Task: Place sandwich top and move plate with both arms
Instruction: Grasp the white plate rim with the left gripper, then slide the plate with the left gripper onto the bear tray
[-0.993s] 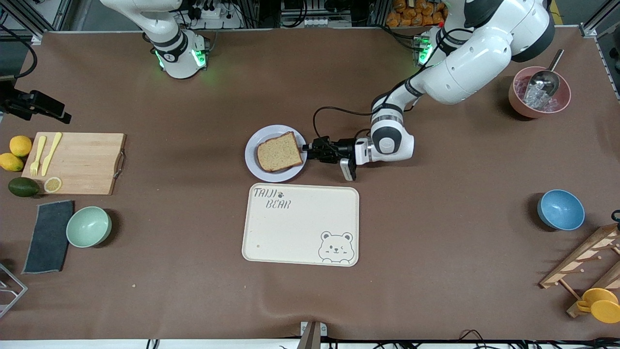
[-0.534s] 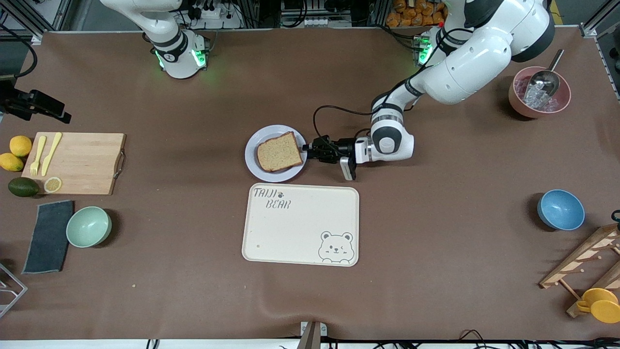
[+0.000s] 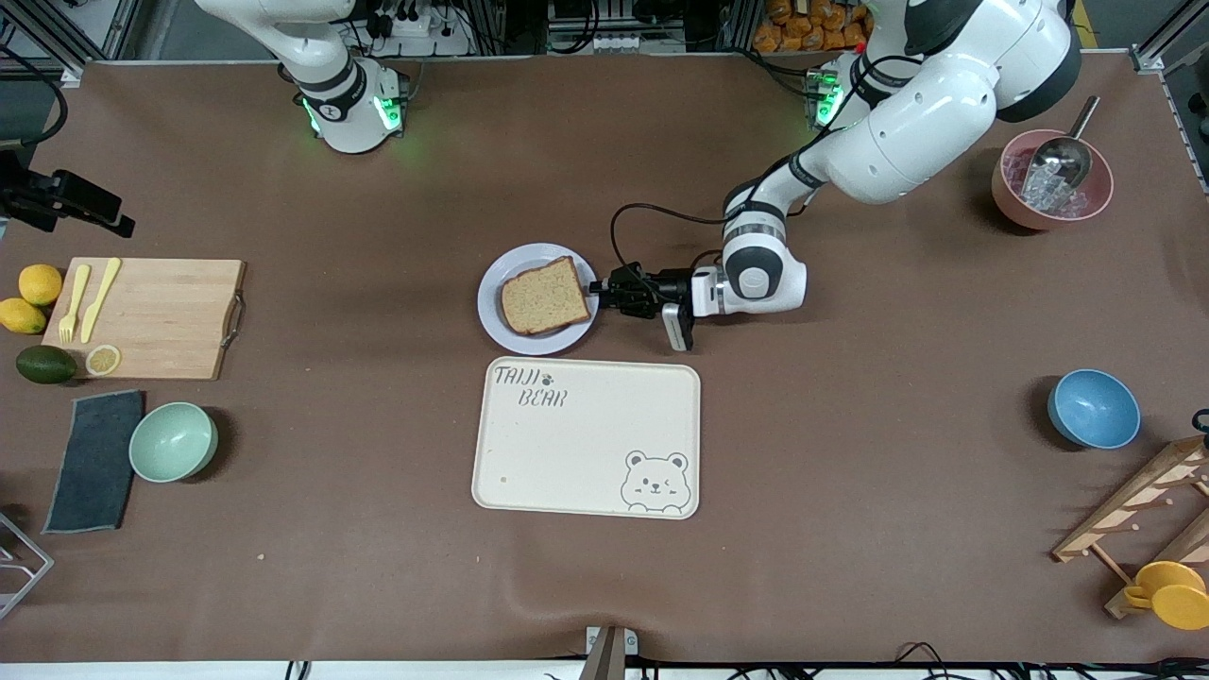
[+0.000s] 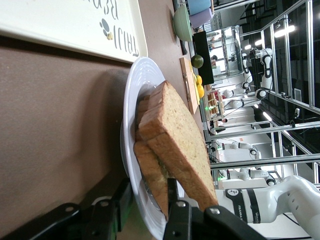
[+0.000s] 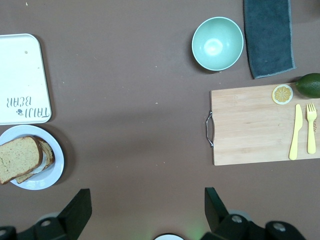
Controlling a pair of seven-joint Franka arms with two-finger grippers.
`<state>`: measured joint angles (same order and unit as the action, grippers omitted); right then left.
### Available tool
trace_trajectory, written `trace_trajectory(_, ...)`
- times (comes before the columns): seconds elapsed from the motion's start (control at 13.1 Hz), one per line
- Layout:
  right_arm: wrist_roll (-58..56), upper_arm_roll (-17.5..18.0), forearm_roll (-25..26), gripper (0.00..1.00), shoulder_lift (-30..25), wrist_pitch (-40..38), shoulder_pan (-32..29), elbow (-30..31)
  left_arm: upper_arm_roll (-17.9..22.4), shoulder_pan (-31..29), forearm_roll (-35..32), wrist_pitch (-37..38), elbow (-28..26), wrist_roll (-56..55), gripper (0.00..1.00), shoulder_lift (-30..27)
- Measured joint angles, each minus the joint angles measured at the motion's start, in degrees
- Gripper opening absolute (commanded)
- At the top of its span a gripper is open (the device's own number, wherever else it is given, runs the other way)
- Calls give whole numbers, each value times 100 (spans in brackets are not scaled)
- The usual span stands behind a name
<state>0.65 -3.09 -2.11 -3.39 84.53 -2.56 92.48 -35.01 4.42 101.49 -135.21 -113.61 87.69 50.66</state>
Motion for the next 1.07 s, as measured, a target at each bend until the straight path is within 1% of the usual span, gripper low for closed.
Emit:
trace_trajectory(0.23, 0, 0, 0, 100, 0, -8, 0, -12, 12, 19, 0, 5, 14, 16, 35, 7)
trace_trajectory(0.31, 0, 0, 0, 100, 0, -8, 0, -20, 39, 54, 0, 18, 31, 25, 31, 5)
trace_trajectory(0.46, 0, 0, 0, 100, 0, -8, 0, -38, 120, 159, 1, 54, 78, 26, 30, -10)
trace_trajectory(0.53, 0, 0, 0, 100, 0, -8, 0, -38, 142, 196, 22, 59, 101, 26, 28, -10)
trace_trajectory(0.69, 0, 0, 0, 100, 0, -8, 0, -39, 174, 260, 114, 60, 127, 116, 22, -9)
trace_trajectory(0.76, 0, 0, 0, 100, 0, -8, 0, -39, 189, 282, 145, 60, 133, 170, 18, -10)
trace_trajectory(0.92, 0, 0, 0, 100, 0, -8, 0, -40, 212, 297, 162, 90, 126, 316, 1, -12)
trace_trajectory(1.07, 0, 0, 0, 100, 0, -10, 0, -40, 236, 301, 209, 119, 118, 508, 0, -6)
